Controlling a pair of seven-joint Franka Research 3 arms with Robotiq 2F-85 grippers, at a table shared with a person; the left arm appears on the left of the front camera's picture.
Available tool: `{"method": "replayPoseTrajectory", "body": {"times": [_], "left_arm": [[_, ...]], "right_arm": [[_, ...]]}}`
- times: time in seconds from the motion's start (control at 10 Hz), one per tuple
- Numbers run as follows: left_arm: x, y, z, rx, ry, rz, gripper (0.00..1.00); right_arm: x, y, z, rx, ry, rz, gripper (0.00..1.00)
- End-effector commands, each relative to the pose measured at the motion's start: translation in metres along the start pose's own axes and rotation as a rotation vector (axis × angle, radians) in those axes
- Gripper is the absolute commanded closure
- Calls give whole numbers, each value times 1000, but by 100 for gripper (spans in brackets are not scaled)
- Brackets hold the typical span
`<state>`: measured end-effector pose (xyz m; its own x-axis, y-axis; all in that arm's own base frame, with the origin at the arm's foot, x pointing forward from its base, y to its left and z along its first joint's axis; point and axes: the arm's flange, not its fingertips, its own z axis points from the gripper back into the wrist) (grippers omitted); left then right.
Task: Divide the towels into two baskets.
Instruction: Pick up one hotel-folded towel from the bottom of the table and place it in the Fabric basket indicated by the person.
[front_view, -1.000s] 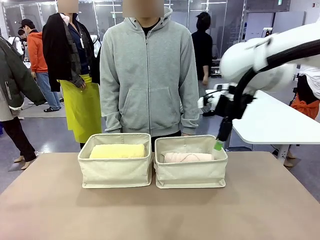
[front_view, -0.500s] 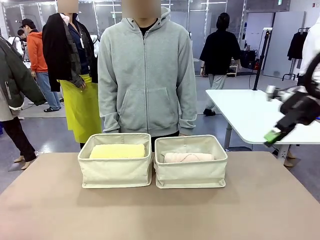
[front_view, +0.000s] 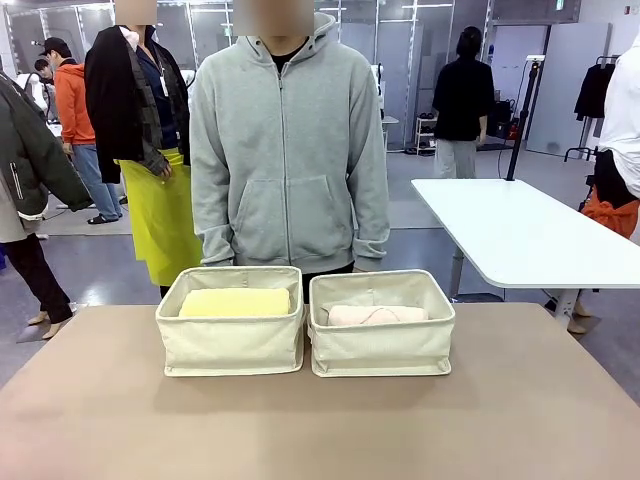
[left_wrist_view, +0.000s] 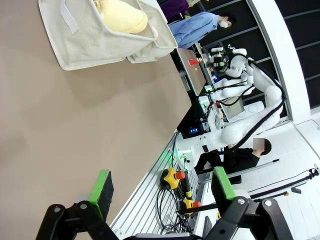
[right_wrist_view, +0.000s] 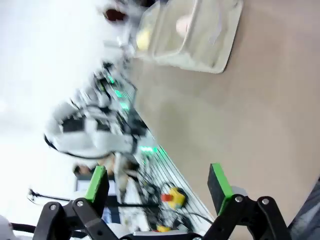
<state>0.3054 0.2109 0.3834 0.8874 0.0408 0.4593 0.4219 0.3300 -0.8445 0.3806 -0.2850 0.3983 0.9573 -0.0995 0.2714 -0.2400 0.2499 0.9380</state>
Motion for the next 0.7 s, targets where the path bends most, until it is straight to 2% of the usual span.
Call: {"method": "replayPoseTrajectory", "body": {"times": [0.0,0.1,0.2,0.6], "left_arm": [[-1,-4,2,-10,-8,6,0],[-1,-4,2,-10,-8,6,0],[-1,-4,2,-10,-8,6,0],[-1,-4,2,-10,-8,6,0]], "right_arm": [[-18,-19,5,105,-140,-7,0],[-20,-30,4,85,-147,-16,0],[-20,-19,17,50,-85,-42,0],[-20,-19,17,50,-85,-42,0]]}}
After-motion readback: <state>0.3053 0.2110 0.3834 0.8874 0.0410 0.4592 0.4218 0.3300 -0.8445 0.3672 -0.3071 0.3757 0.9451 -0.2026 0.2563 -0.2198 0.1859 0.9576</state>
